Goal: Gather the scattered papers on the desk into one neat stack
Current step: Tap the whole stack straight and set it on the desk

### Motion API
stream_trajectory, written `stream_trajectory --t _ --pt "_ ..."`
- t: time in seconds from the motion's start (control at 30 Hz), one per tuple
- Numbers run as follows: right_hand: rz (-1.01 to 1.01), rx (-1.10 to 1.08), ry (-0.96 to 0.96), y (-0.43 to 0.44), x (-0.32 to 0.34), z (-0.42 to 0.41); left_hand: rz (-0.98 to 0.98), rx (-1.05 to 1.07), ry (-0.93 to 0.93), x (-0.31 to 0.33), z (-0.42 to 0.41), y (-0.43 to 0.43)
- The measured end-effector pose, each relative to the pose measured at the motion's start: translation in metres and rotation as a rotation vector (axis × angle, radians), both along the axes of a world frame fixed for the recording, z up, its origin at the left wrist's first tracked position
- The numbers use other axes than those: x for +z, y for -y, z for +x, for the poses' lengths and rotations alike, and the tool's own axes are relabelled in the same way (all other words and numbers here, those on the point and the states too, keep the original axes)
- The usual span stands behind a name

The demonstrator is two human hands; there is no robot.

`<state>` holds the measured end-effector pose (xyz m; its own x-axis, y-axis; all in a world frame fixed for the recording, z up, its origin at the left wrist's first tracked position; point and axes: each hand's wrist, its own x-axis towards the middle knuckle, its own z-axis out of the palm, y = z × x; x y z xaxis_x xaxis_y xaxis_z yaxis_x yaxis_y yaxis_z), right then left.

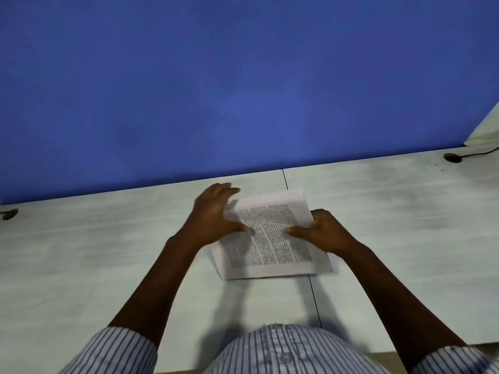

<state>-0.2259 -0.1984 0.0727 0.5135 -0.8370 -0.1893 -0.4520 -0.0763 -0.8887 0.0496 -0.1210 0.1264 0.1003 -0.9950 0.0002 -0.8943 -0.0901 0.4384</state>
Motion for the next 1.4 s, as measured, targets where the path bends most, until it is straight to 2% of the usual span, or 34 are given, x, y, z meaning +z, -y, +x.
stream_trajectory --t 0.07,0.2,0.43,0.5,0.6,0.67,0.73,0.9,1.0,1.13,1.2,1.3,1.4 --pt "-0.088 0.102 -0.06 0.006 0.026 0.012 0.083 -0.098 0.008 0.008 -0.013 0.008" --pt "-0.153 0.208 -0.103 0.015 0.068 0.023 0.136 -0.01 -0.277 0.023 -0.01 0.012" --pt "-0.215 0.0 -0.097 0.037 0.073 0.012 0.021 0.187 -0.696 0.011 -0.011 -0.012" --pt "-0.174 -0.162 0.058 0.035 0.059 0.005 0.01 0.248 -0.793 0.009 -0.007 -0.018" --pt "0.084 -0.334 0.504 0.02 0.029 0.009 -0.02 0.298 -1.027 0.006 -0.007 -0.028" --pt "0.336 -0.247 0.688 0.004 0.009 0.023 -0.042 0.295 -1.19 0.003 -0.013 -0.033" --pt "0.506 -0.172 0.704 -0.008 0.0 0.031 -0.02 0.323 -1.298 -0.004 -0.015 -0.033" --pt "0.571 -0.196 0.489 -0.01 -0.005 0.022 0.074 0.606 -1.273 -0.029 -0.018 -0.031" --pt "0.612 -0.242 0.461 -0.015 -0.007 0.026 0.072 0.697 -1.34 -0.041 -0.027 -0.037" --pt "0.829 -0.23 0.49 -0.014 0.0 0.026 0.075 0.578 -1.38 -0.031 -0.022 -0.037" --pt "0.832 -0.173 0.464 -0.012 0.0 0.026 0.169 0.496 -1.394 -0.026 -0.019 -0.037" --pt "0.735 -0.162 0.434 -0.012 -0.001 0.03 0.278 0.467 -1.381 -0.024 -0.02 -0.04" --pt "0.543 -0.191 0.5 -0.013 0.002 0.035 0.14 0.444 -1.308 -0.023 -0.018 -0.043"
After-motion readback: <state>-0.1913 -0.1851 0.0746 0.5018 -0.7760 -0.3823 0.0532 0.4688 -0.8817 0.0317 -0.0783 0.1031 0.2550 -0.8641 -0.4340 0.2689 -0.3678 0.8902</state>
